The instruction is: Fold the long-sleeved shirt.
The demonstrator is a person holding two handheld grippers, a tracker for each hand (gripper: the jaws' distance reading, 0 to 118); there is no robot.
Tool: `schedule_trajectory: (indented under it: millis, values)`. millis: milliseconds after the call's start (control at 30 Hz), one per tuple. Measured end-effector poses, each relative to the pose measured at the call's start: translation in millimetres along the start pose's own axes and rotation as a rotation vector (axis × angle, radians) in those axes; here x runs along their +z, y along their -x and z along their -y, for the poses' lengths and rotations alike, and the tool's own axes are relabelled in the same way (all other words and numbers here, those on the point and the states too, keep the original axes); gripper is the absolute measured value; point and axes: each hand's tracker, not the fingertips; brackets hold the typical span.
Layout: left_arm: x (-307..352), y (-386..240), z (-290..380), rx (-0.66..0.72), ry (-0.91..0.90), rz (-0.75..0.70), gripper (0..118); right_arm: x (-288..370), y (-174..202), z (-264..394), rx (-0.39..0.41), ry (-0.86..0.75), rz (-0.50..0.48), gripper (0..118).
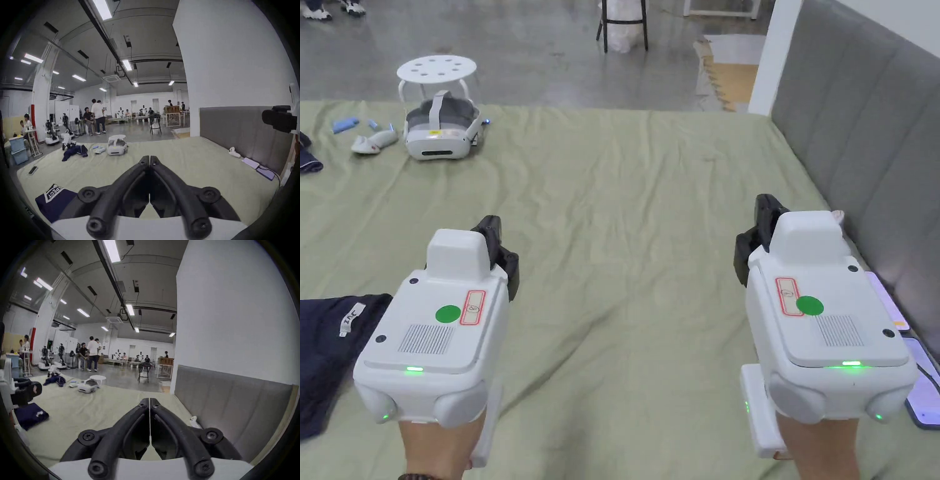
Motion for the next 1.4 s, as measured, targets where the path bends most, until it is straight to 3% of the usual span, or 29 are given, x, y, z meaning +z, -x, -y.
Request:
schedule_trajectory:
  millis: [133,367,433,467,500,567,600,633,667,700,833,1400]
  values:
    - [4.6,6.2,12.6,0.025,0.014,-0.016,4,2.2,-2.4,20.5,-0.042,0.009,-0.010,0]
    - [11.3,17.4,23.1,-0.015,0.035,-0.053,4,-5.9,2.4,34.0,-0.032,0.064,0.015,0]
    - [10.6,18.5,21.0,0.005,0.030,-0.062,9,-6.3,3.9,33.8,-0.044,0.063,0.015,3]
    - [10.1,19.9,19.9,0.009,0.029,-0.053,18,-5.8,5.0,33.3,-0.044,0.062,0.017,12]
    - [9.0,19.9,18.7,0.013,0.032,-0.043,32,-5.4,5.3,32.9,-0.043,0.060,0.009,34]
    - [8.2,18.3,18.8,0.009,0.028,-0.033,66,-7.2,6.9,32.4,-0.047,0.056,0.002,72]
    - [7.3,17.1,18.9,0.007,0.023,-0.035,89,-8.2,7.0,33.1,-0.051,0.050,0.010,96]
    - [5.7,15.7,19.5,0.004,0.017,-0.038,107,-8.7,6.0,34.7,-0.046,0.037,0.011,112]
    - [3.8,12.4,19.4,-0.003,0.014,-0.042,109,-9.5,6.2,35.2,-0.032,0.025,0.008,118]
    - [10.0,10.0,19.6,-0.022,-0.047,-0.057,110,-8.2,7.9,35.9,-0.019,0.014,0.008,118]
    - [8.1,2.0,20.6,-0.051,-0.017,-0.051,111,-11.1,11.1,32.7,0.018,0.025,-0.019,118]
    - [10.5,8.2,13.5,-0.023,-0.040,-0.063,111,-11.6,6.6,27.6,-0.003,0.026,-0.033,118]
